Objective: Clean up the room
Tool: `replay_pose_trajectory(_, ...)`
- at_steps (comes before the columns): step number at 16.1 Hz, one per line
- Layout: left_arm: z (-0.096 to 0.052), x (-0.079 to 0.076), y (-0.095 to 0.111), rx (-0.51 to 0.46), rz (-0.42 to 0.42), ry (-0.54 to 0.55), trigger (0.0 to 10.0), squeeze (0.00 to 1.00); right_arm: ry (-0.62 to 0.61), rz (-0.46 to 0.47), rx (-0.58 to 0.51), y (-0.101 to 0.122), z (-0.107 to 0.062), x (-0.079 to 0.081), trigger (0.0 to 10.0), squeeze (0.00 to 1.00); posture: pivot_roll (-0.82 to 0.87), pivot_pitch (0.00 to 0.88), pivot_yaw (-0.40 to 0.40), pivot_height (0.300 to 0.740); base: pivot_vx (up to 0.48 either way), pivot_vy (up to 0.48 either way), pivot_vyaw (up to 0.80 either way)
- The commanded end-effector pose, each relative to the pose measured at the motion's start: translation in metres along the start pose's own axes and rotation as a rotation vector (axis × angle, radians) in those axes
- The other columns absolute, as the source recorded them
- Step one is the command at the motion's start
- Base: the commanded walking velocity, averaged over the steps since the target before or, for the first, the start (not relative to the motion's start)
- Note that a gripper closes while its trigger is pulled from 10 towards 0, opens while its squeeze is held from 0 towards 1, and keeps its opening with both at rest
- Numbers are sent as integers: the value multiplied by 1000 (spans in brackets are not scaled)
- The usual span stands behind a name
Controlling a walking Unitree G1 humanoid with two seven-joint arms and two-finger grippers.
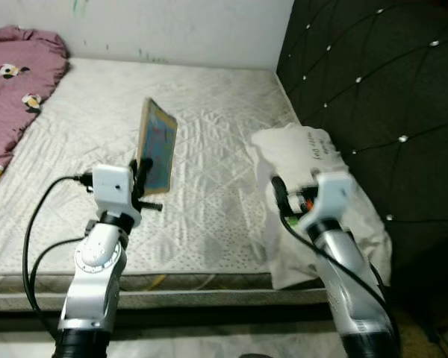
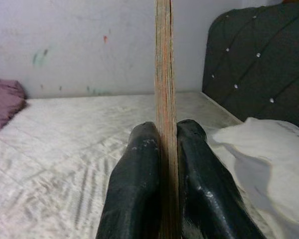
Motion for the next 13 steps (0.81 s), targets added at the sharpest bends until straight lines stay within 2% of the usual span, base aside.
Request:
replay_pose_trajectory(1, 2, -2, 17, -54, 8, -18, 10000, 0, -13, -12, 1, 1, -3, -6, 10000, 0, -30, 20, -58, 740, 0, -480, 0)
replay_pose_trajectory(3, 1, 0, 15, -47, 4, -16, 10000, 0, -9, -31, 10, -2, -7, -7, 10000, 0, -52, 30, -42, 740, 0, -480, 0)
replay_pose_trajectory(5, 3, -4, 17, -49, -2, -20, 10000, 0, -20, -35, -12, 5, 2, -8, 10000, 0, -48, 38, -44, 740, 0, -399, 0)
replay_pose_trajectory(7, 4, -6, 20, -56, -18, -20, 10000, 0, -16, -32, -24, 11, 5, -6, 10000, 0, -45, 45, -49, 740, 0, 0, 0)
replay_pose_trajectory(9, 1, 1, 15, -38, 8, 4, 10000, 0, -9, -33, -19, 9, 3, -4, 10000, 0, -45, 47, -51, 740, 0, 0, 0)
replay_pose_trajectory(10, -1, 0, 14, -35, -6, -4, 10000, 0, -7, -34, -17, 8, 2, -4, 10000, 0, -47, 49, -49, 740, 0, 0, 0)
replay_pose_trajectory(13, -4, -8, 15, -44, -39, -32, 10000, 0, -2, -32, -20, 9, 3, -2, 10000, 0, -47, 52, -50, 740, 0, 0, 0)
Point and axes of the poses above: a point about 5 cm out from each wrist's last joint towards the gripper, its own z axis pointing out of the wrist towards the gripper, its own y axis along the axis of the wrist's last joint, x = y × z, the point moved 6 cm from there along z, pointing out of the wrist towards the gripper
